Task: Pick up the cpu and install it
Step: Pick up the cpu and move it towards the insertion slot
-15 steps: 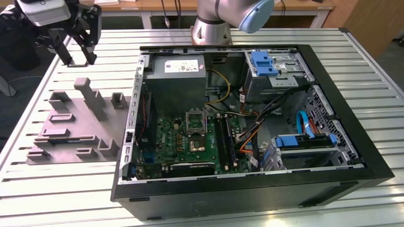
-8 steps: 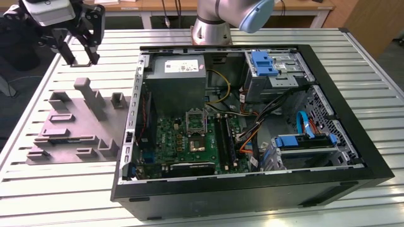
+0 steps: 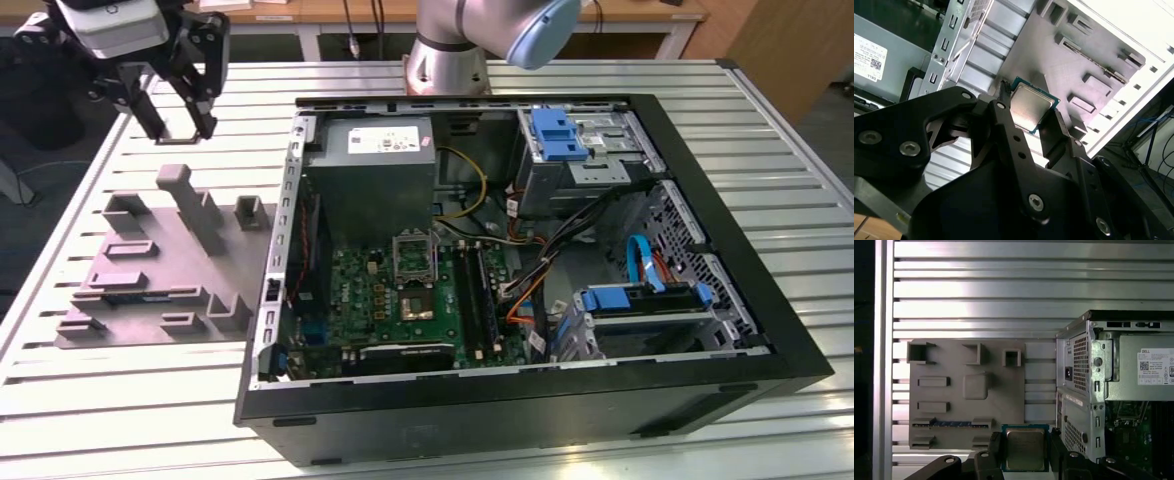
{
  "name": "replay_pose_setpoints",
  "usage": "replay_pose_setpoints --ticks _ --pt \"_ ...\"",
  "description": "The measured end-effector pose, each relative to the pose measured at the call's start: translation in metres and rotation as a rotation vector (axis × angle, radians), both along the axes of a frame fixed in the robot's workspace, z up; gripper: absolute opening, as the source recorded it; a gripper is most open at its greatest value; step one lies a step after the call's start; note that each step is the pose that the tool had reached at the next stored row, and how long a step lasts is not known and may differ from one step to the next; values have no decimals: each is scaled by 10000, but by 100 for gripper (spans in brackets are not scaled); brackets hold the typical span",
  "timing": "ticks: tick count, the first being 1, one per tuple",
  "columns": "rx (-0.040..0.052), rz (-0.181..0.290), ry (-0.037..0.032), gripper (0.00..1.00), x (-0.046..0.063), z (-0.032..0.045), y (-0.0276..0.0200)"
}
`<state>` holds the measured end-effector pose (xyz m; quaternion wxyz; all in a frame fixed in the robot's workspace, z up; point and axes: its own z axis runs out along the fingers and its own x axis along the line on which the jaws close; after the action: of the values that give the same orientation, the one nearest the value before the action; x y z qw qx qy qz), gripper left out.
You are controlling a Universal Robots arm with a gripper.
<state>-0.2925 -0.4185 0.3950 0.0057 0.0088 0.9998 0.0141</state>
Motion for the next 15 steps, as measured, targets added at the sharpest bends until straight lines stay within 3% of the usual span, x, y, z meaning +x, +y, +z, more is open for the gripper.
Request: replay_pose_setpoints --ticks 2,15 --pt "1 0 -1 47 4 0 -22" --pt "1 -1 -1 47 98 -1 -23"
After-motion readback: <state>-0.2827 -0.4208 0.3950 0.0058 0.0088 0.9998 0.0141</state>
